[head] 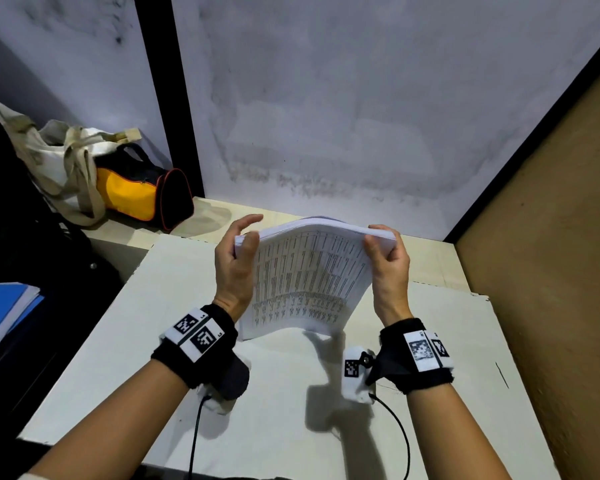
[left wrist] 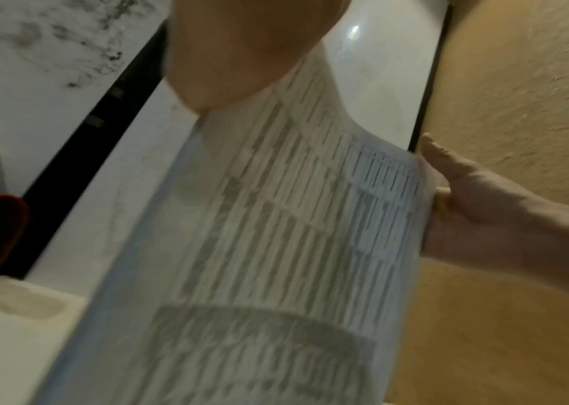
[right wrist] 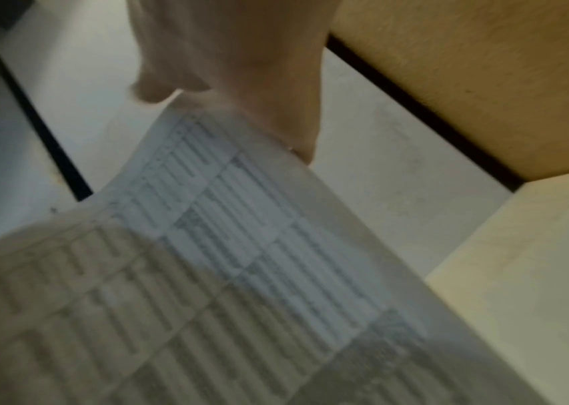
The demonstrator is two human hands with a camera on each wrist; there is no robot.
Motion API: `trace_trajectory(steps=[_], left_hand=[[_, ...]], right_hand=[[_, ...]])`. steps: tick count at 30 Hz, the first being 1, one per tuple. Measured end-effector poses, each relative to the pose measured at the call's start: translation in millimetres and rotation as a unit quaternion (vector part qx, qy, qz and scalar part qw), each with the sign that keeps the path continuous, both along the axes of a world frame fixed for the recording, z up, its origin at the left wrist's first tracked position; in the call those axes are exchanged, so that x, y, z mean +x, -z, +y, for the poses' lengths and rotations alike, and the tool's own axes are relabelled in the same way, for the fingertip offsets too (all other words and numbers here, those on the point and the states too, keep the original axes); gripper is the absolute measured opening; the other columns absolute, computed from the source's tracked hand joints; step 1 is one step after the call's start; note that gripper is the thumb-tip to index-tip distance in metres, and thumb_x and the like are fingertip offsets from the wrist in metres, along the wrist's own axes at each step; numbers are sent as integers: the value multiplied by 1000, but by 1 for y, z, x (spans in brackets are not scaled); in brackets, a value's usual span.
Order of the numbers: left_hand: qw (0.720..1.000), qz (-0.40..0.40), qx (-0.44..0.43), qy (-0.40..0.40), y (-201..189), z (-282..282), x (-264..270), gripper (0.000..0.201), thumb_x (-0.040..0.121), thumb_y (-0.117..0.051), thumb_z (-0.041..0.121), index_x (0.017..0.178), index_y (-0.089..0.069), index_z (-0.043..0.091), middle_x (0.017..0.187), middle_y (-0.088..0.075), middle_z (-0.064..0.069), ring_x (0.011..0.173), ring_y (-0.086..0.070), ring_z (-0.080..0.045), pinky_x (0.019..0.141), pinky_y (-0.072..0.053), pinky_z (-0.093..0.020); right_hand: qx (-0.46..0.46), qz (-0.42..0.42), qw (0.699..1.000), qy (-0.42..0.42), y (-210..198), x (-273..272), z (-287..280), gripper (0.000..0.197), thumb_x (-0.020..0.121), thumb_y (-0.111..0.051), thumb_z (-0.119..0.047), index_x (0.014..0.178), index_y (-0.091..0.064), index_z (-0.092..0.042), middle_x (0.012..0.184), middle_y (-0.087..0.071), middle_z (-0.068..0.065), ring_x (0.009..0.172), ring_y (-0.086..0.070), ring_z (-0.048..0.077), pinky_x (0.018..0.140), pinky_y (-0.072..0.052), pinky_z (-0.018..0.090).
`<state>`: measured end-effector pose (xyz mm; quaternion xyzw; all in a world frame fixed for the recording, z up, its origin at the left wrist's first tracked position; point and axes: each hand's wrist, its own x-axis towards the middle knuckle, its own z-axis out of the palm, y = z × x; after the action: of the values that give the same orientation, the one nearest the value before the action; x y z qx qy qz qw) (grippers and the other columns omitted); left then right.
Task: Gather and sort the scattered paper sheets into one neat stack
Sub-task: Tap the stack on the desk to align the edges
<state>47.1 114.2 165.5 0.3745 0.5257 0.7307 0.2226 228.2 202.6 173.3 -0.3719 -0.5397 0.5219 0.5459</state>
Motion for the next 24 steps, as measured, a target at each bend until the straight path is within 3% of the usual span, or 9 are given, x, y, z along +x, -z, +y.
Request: trace_trajectory(steps=[2,3,5,6,8,11,14,19,24], left_hand=[[999,15,-23,43,12,-4,-8,61,56,-71,60,108,-53,32,98,-60,-1,83,-59,-13,69,-53,-21],[996,2,-63,61,18,-5,-12,60,55,-78,47,107,-55,28,98,-64,2,85,-62,-13,75,-55,-22],[982,-40,-164,87,29,-5,-14,40,60,-83,24,94,-64,20,85,-71,7,80,-67,-12,86,-55,-36],[975,-54,-196,88,32,-5,-14,29,65,-81,16,90,-66,17,82,-72,6,76,-68,-10,88,-54,-43],[973,-81,-204,68,34,-5,-14,20,73,-74,8,90,-66,10,89,-71,-5,75,-68,-11,86,-54,-45],[980,-93,-170,53,31,-8,-15,29,68,-78,13,94,-67,8,95,-71,-9,85,-68,-20,75,-56,-31],[980,-55,-163,97,25,-15,-14,43,45,-82,39,82,-67,24,78,-73,7,81,-68,-12,72,-56,-26],[984,-46,-128,114,20,-14,-16,65,28,-82,65,78,-70,26,76,-74,12,75,-68,-4,67,-55,-18],[985,-26,-111,130,9,-13,-16,30,44,-83,43,72,-72,41,72,-72,18,70,-65,3,63,-50,-13]], right_hand=[[-52,-60,994,-69,13,9,3,32,76,-68,2,104,-56,-9,87,-66,-6,73,-64,-3,69,-53,19],[-81,-108,986,-96,19,11,2,35,73,-70,3,104,-59,-8,88,-68,-6,77,-67,0,76,-55,27],[-106,-176,971,-122,29,12,-2,27,74,-70,2,94,-64,-15,90,-69,-6,83,-67,6,89,-53,37],[-109,-182,970,-114,32,10,-6,25,75,-70,2,90,-65,-19,90,-68,-6,86,-66,10,90,-53,36],[-101,-153,979,-86,31,7,-14,25,77,-68,2,86,-64,-21,87,-67,-5,84,-66,8,82,-55,25],[-86,-117,987,-67,29,9,-19,23,77,-67,1,84,-64,-20,83,-68,-7,73,-65,-4,72,-55,18],[-92,-117,986,-78,32,15,-22,23,76,-70,-1,88,-65,-21,80,-73,-8,79,-68,4,75,-56,23],[-84,-90,989,-79,24,13,-23,23,75,-70,-1,89,-66,-19,78,-74,-11,78,-69,4,70,-55,20],[2,-101,994,-46,-16,14,-21,30,68,-77,-5,91,-64,-19,83,-69,-8,78,-65,1,69,-52,17]])
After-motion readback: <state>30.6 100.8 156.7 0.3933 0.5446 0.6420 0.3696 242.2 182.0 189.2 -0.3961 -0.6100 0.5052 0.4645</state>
